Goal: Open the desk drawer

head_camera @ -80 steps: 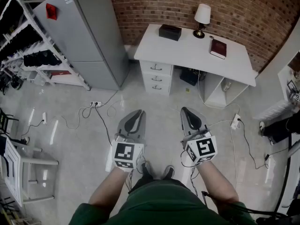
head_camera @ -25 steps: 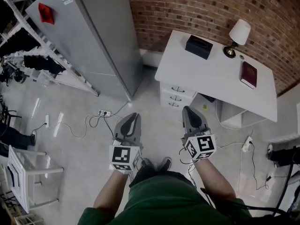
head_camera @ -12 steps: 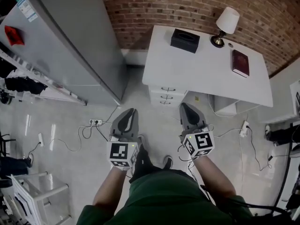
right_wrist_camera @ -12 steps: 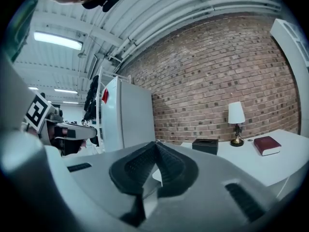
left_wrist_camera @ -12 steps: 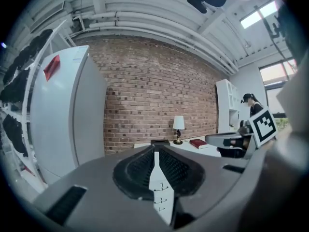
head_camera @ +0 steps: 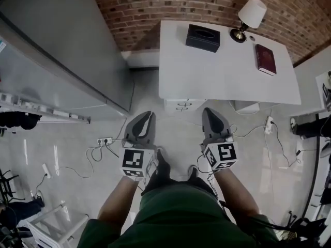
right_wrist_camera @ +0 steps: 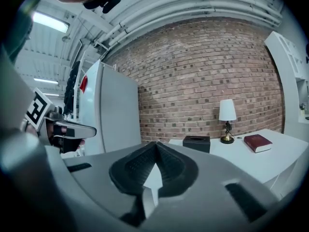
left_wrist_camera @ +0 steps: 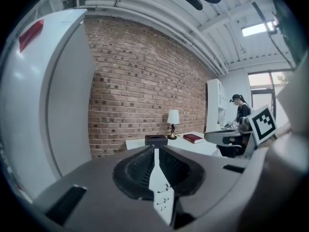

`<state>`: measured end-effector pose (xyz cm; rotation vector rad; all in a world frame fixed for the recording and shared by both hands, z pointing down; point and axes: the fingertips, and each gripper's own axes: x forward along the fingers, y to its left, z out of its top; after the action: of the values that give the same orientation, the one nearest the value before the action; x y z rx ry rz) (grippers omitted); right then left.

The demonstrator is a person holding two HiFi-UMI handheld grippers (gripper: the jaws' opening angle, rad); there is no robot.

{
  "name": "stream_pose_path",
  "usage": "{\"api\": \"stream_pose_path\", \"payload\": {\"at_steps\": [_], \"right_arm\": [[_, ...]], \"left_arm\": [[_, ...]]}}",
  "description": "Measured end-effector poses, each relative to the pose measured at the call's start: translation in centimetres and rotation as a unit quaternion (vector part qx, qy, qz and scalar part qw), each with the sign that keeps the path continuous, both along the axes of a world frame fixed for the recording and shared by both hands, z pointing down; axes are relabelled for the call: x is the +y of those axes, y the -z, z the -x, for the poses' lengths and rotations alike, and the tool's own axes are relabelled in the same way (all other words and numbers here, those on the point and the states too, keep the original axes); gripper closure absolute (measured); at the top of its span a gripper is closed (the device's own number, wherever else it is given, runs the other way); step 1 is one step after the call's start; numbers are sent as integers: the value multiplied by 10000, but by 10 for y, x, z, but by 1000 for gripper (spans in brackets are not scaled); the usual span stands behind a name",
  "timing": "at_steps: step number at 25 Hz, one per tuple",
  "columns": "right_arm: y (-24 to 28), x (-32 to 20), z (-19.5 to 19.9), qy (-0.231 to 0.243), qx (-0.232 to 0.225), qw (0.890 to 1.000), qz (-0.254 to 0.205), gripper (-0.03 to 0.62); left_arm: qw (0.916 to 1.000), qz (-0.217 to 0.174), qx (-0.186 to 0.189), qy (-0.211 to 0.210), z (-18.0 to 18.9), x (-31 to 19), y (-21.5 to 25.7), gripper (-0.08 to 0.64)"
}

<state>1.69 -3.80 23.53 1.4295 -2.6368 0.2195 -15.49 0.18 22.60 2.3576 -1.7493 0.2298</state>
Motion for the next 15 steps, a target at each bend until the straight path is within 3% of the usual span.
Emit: {"api": "stream_pose_path", "payload": {"at_steps": [9,15], "right_arm": [[-36,-19,0,-738,123,9968,271,592],[-86,-26,-18,-764,213,9948,646,592]], "left_arm": [[9970,253,-21,-738,3,-38,-39,535],[9943,332,-108,-1004,-26,-53,-67,535]]}}
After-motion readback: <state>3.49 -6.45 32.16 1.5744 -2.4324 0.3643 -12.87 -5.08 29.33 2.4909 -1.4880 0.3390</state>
